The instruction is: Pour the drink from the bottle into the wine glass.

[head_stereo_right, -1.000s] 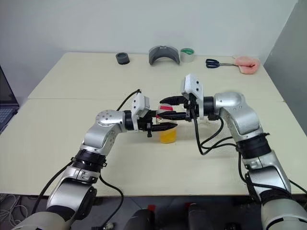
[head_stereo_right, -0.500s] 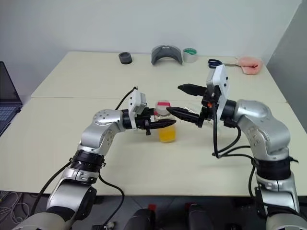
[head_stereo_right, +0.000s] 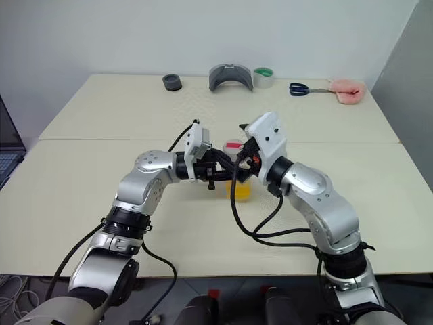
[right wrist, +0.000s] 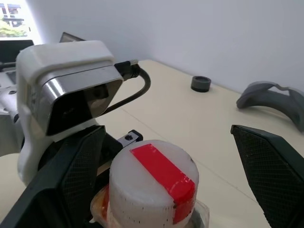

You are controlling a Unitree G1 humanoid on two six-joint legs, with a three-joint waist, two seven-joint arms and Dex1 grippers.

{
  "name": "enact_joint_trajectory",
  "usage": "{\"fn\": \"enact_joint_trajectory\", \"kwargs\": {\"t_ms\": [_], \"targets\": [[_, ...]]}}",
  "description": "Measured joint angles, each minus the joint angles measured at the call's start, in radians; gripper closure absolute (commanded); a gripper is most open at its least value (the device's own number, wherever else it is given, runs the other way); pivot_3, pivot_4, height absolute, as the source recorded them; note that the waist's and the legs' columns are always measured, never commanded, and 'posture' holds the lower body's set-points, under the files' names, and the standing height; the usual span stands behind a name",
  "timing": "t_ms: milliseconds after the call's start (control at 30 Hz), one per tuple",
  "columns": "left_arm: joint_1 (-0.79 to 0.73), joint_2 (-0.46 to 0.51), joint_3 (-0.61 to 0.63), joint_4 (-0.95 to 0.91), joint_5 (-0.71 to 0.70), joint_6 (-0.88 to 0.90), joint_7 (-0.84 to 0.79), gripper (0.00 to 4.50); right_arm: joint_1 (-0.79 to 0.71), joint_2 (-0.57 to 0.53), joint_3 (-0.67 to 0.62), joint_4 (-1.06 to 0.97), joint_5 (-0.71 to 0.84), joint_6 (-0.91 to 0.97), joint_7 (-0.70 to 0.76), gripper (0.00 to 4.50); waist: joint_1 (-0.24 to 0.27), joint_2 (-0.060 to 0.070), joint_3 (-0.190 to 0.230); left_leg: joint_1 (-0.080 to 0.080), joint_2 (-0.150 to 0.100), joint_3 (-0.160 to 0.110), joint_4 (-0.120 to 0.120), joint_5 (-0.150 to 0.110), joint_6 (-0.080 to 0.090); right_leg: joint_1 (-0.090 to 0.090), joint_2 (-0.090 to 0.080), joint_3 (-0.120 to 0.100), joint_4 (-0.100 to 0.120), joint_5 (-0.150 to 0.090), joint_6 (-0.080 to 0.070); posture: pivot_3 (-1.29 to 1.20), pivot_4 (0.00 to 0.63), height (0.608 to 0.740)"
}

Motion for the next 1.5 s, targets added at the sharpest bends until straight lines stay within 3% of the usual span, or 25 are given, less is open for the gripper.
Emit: {"fn": "enact_joint_trajectory", "kwargs": {"t_ms": [267,367,533,600,767,833,933,1100,1233,1367,1500], "targets": [[0.0,0.0,0.0,0.008,0.001,0.0,0.001,2.7,0.041,0.035,-0.004,-0.022,-0.019,0.003,-0.044,0.0,-0.001,0.0,0.0,0.0,0.0,0.0,0.0,0.0,0.0,0.0,0.0,0.0,0.0,0.0,0.0,0.0,0.15,0.74],[0.0,0.0,0.0,0.008,0.002,-0.001,0.001,2.7,0.047,0.035,-0.004,-0.026,-0.02,0.005,-0.044,0.6,-0.001,0.0,0.0,0.0,0.0,0.0,0.0,0.0,0.0,0.0,0.0,0.0,0.0,0.0,0.0,0.0,0.15,0.74],[-0.003,0.0,0.0,0.008,0.002,-0.001,0.003,2.7,0.05,0.04,0.014,-0.039,-0.016,0.004,-0.028,2.37,-0.001,0.0,0.0,0.0,0.0,0.0,0.0,0.0,0.0,0.0,0.0,0.0,0.0,0.0,0.0,0.0,0.15,0.74],[-0.003,0.0,0.0,0.007,0.002,-0.004,0.002,2.71,0.052,0.037,0.014,-0.04,-0.011,0.001,-0.02,2.6,-0.001,0.0,0.0,0.0,0.0,0.0,0.0,0.0,0.0,0.0,0.0,0.0,0.0,0.0,0.0,0.0,0.15,0.74],[-0.003,0.002,-0.002,0.003,0.001,-0.01,-0.01,2.71,0.056,0.001,-0.002,-0.008,0.022,-0.063,0.073,2.6,-0.001,0.0,0.0,0.0,0.0,0.0,0.0,0.0,0.0,0.0,0.0,0.0,0.0,0.0,0.0,0.0,0.15,0.74],[-0.003,0.009,-0.009,-0.002,0.001,-0.011,-0.026,2.71,0.043,-0.039,-0.026,0.05,0.063,-0.117,0.187,2.6,-0.001,0.0,0.0,0.001,0.0,0.001,0.0,0.0,0.0,0.001,0.0,0.0,0.0,0.0,0.0,0.0,0.15,0.74],[-0.002,0.02,-0.023,-0.011,0.001,-0.011,-0.055,2.71,-0.075,-0.165,-0.036,0.229,0.146,-0.174,0.474,2.6,-0.003,0.001,0.001,0.001,0.0,0.001,0.0,0.0,0.0,0.001,0.001,0.0,0.0,0.0,0.0,0.0,0.15,0.74],[-0.014,0.024,-0.032,-0.007,0.011,-0.01,-0.064,2.71,-0.254,-0.235,0.007,0.494,0.165,-0.221,0.762,2.6,-0.009,0.001,0.002,0.001,0.001,0.0,0.0,0.0,0.0,0.001,0.002,-0.001,0.0,0.0,0.0,0.0,0.15,0.74],[-0.021,0.029,-0.031,-0.005,0.019,-0.01,-0.06,2.71,-0.287,-0.245,0.013,0.557,0.143,-0.241,0.807,1.23,-0.007,0.001,0.003,0.0,0.0,0.0,0.0,0.0,0.0,0.001,-0.001,-0.001,-0.001,0.0,0.0,0.0,0.15,0.74],[-0.021,0.029,-0.029,-0.003,0.019,-0.013,-0.043,2.71,-0.244,-0.262,-0.057,0.482,0.159,-0.201,0.731,0.0,-0.003,0.001,0.003,-0.002,0.0,0.0,0.0,0.0,0.0,0.0,-0.003,-0.001,-0.001,0.0,0.0,0.0,0.15,0.74],[-0.017,0.029,-0.026,0.006,0.02,-0.02,-0.026,2.71,-0.139,-0.297,-0.162,0.241,0.221,-0.103,0.612,0.0,0.006,0.001,0.003,-0.002,0.0,-0.001,0.0,0.0,0.0,-0.001,-0.002,-0.001,-0.001,0.0,0.0,0.0,0.15,0.74]]}}
